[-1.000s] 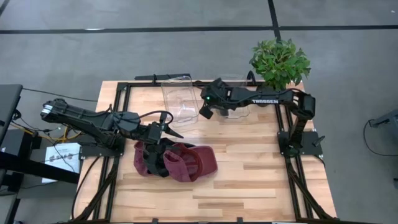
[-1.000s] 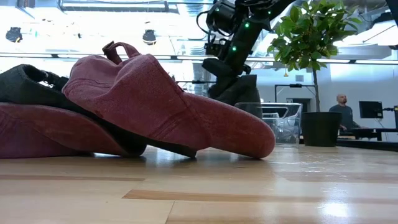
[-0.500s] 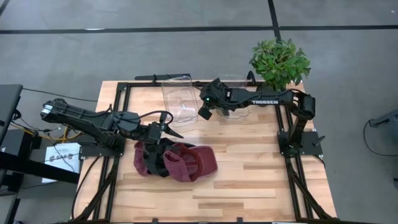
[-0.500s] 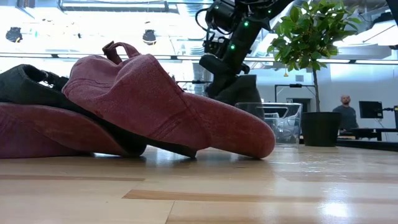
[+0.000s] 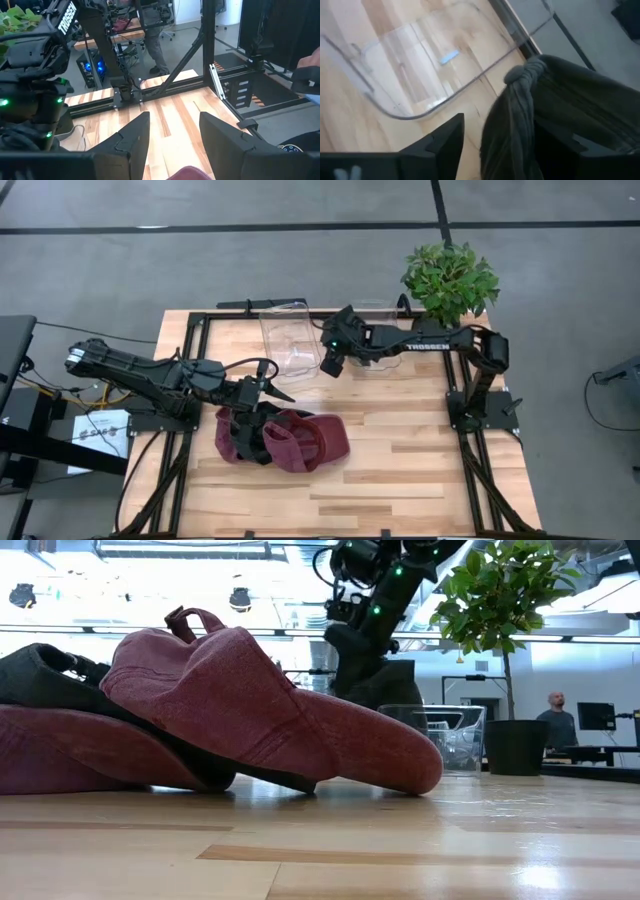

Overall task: Pick & Place hat
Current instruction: Put the right black cap in the right transparent bin, then put the right red cap in the left transparent bin

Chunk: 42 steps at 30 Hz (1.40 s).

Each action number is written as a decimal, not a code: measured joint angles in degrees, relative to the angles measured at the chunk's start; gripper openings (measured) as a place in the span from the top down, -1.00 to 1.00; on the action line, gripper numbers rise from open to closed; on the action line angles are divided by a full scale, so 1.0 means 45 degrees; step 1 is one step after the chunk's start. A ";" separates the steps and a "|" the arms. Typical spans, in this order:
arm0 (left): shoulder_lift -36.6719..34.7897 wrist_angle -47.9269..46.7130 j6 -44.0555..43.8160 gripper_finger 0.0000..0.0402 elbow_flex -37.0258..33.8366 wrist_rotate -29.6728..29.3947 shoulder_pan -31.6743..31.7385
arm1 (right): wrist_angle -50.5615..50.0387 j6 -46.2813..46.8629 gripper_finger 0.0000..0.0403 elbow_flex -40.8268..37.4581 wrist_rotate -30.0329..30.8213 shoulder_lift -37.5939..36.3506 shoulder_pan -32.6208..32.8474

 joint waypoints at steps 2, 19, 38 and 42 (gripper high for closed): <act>-0.0001 -0.0111 -0.0001 0.15 0.0000 0.0002 0.0000 | -0.0177 -0.0026 -0.07 -0.0005 0.0039 -0.0118 0.0102; -0.0010 -0.0930 -0.0498 0.15 0.0005 -0.0003 -0.0644 | 0.0024 -0.0447 -0.01 0.0005 -0.0914 -0.1882 0.1834; -0.0029 0.0050 -0.2563 0.15 -0.1995 -0.0803 -0.2560 | -0.0276 -0.0061 0.26 -0.0944 -0.0853 -0.2647 0.6895; -0.0029 0.1282 -0.3007 0.15 -0.2650 -0.0878 -0.2748 | 0.0144 0.0895 0.29 -0.2111 -0.0238 -0.2647 0.7913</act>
